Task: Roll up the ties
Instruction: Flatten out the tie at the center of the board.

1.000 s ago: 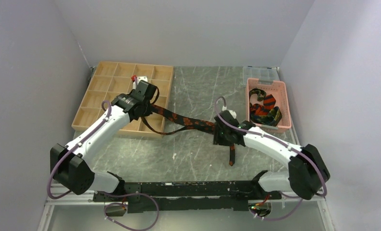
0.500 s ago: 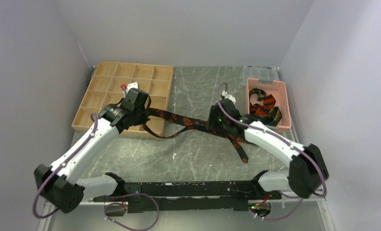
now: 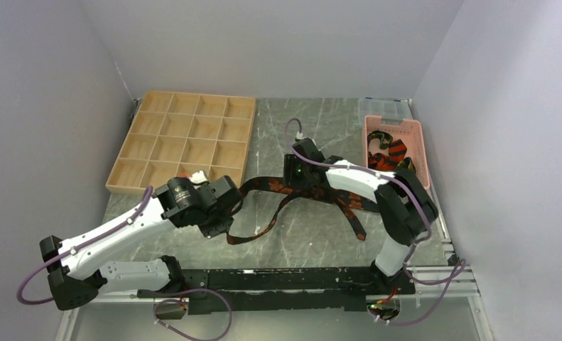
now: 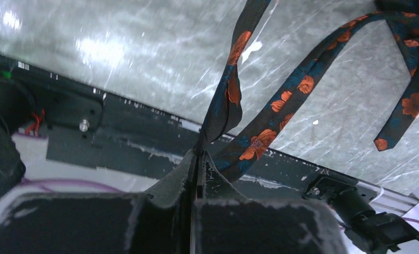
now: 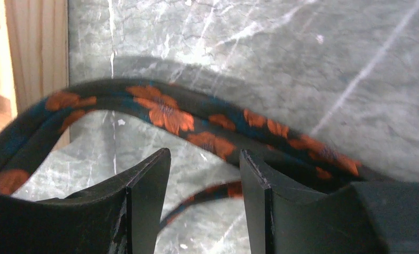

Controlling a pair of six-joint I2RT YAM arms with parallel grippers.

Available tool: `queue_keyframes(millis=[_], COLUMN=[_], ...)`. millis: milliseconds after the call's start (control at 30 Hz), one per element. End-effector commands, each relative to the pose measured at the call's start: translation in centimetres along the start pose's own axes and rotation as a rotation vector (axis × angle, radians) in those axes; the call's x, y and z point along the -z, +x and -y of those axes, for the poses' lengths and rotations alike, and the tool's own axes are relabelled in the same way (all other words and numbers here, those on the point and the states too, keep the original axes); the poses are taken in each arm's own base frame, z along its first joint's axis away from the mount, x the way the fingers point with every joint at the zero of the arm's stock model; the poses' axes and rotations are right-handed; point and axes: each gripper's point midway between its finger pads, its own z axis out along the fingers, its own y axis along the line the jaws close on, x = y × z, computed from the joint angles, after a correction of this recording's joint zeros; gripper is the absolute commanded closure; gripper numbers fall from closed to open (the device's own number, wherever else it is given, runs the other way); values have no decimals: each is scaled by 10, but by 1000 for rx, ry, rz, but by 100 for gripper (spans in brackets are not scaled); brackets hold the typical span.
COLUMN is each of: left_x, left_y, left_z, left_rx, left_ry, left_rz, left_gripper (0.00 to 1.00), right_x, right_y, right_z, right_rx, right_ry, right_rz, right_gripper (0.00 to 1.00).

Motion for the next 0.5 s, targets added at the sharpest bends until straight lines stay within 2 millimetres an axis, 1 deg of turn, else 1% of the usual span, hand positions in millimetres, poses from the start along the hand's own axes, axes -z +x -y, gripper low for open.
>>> queue_keyframes(millis=[0, 67, 167, 267, 333, 467], left_x=[20, 25, 29, 35, 43, 59], left_y=[18, 28, 48, 70, 81, 87], left_z=[-16, -12, 0, 20, 37, 58], left_rx=[244, 257, 265, 206, 160, 134], left_ry=[-89, -73, -53, -38, -26, -12], left_rz=[-47, -67, -73, -48, -32, 27], left_gripper=[97, 97, 97, 97, 97, 97], right_x=[-17, -18, -8, 14, 31, 65], right_y=[-11, -4, -4, -8, -11, -16], right_z=[-26, -22, -20, -19, -15, 4], right_rx=[50, 60, 59, 63, 61, 61], right_ry=[-90, -81, -93, -109, -99, -42], right_rz=[3, 4, 46, 90, 135, 212], right_gripper=[45, 45, 45, 45, 44, 39])
